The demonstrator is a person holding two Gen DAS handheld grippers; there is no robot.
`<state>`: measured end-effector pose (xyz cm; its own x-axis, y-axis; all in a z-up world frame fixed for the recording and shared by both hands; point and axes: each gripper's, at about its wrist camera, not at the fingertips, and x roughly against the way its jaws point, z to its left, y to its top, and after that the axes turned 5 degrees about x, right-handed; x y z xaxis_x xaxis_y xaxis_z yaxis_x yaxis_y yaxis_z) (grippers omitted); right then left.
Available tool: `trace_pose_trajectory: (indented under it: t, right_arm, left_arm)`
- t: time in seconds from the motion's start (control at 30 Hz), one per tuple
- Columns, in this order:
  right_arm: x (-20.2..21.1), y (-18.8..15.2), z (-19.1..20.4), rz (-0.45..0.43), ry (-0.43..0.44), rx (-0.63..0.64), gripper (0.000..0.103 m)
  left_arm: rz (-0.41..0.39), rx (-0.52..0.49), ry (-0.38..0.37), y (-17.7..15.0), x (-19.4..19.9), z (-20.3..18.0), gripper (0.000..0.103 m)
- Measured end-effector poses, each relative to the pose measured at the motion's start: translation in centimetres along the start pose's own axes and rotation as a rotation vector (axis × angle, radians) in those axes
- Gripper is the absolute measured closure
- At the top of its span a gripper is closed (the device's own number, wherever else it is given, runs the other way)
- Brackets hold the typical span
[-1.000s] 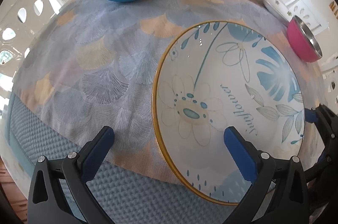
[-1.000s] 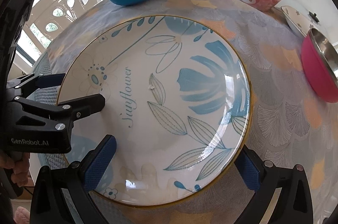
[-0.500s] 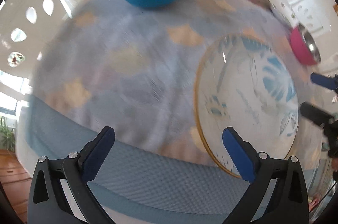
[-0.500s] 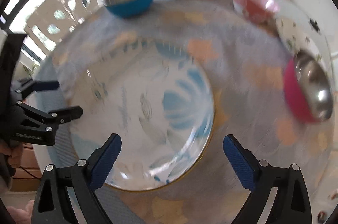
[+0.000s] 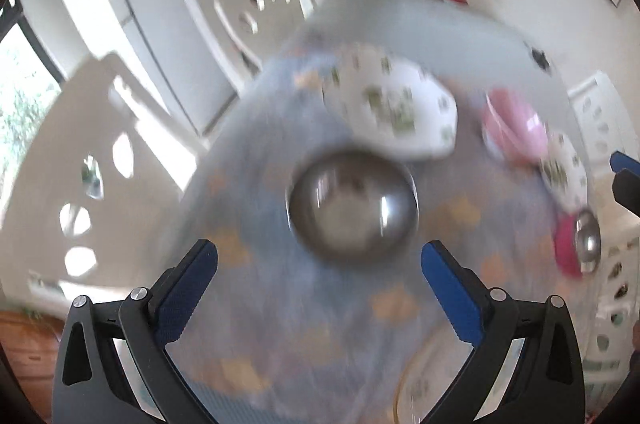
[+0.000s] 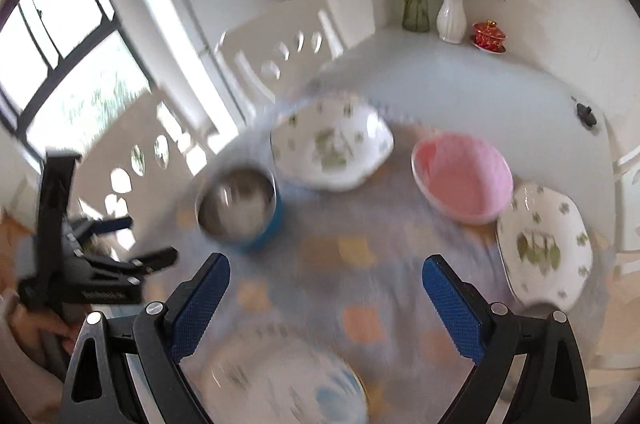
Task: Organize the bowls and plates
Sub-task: 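Grasp the rim of a white hexagonal leaf plate with the left tool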
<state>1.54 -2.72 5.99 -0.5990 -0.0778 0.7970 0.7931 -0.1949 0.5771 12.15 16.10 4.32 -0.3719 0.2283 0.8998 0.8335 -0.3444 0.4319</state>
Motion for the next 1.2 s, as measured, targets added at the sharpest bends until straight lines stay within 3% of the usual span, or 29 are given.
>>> trace_pose_trajectory:
  t: [0.13,0.23,0.33,0.6,0.83,0.97,1.2]
  right_arm:
    - [-1.3,4.5,-1.4,-0.081,0.005,-0.119,0.006]
    - [-4.1,6.2,-2.8,-0.064,0.071,-0.237,0.006]
    - [-7.3,6.8,-3.5,-0.03,0.069,-0.306,0.006]
    - [-15.4,5.7,-3.8,0.065,0.128,-0.428,0.006]
    - [-19.7,3.8,-4.9,0.087,-0.015,-0.536,0.008]
    - [-21.7,3.8,-5.5,0.117,-0.046,-0.519,0.008]
    - [-24.5,4.1,-6.3,0.123,-0.012,-0.509,0.008]
  left_arm:
    - [-0.037,-0.02,-0.007,6.2,-1.4,-0.6,0.001]
    - [-0.039,-0.024,-0.009,9.1,-3.7,-1.1,0.001]
    - [-0.011,-0.011,-0.025,11.0,-6.8,-1.3,0.001]
    - [0.074,-0.003,-0.021,13.0,-15.1,-1.1,0.003]
    - [0.098,-0.018,-0.048,14.4,-19.4,-1.1,0.005]
    - [0.1,-0.032,-0.028,15.2,-20.7,-1.4,0.013]
    - [0.109,-0.069,-0.084,15.3,-21.7,-2.3,0.028]
